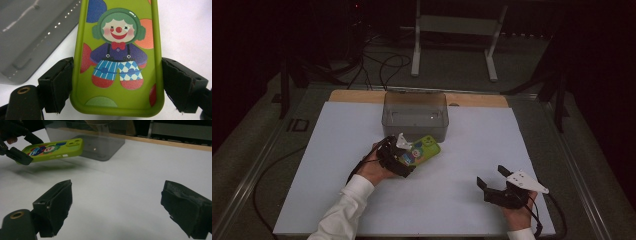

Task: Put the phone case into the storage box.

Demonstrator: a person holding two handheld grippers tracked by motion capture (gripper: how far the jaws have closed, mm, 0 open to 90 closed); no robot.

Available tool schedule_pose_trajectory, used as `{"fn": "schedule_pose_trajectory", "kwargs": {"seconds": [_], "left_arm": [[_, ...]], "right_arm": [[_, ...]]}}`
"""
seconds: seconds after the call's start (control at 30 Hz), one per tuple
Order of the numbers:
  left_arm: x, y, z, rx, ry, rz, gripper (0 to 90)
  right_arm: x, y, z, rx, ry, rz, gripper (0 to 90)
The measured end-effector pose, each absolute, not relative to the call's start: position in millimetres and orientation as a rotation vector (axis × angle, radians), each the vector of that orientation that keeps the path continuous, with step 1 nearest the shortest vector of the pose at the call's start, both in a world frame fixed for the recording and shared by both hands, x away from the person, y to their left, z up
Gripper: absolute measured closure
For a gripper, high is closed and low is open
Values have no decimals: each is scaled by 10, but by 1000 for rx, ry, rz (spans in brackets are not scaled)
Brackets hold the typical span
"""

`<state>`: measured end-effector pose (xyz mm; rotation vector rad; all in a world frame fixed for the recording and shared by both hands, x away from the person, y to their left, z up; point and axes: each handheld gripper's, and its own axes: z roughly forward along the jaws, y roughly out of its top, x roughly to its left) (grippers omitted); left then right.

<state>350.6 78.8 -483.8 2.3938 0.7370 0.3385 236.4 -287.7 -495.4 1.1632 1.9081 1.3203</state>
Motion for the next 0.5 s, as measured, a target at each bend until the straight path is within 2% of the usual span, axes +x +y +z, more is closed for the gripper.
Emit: {"fn": "schedule_pose_trajectory", "kwargs": {"seconds": [0.5], "left_arm": [[3432, 825, -4685, 2279, 752, 417, 158]], "right_arm": [[2447, -2817, -4839, 1181, 1929, 1379, 101]]}}
